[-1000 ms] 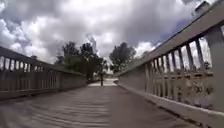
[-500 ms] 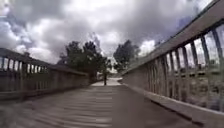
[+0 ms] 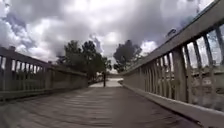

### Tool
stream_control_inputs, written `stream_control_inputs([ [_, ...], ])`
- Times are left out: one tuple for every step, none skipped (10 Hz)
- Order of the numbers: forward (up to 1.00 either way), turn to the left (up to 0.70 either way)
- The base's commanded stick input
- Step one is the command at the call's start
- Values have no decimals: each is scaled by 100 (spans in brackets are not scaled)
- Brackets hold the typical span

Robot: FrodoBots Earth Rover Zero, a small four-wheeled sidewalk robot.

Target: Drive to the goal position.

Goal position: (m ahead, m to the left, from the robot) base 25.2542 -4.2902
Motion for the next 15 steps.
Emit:
stream_control_inputs([
  [85,0],
  [85,0],
  [85,0],
  [85,0],
  [85,0],
  [85,0],
  [85,0],
  [85,0],
  [85,0],
  [85,0],
  [85,0],
  [85,0],
  [85,0],
  [85,0],
  [85,0],
])
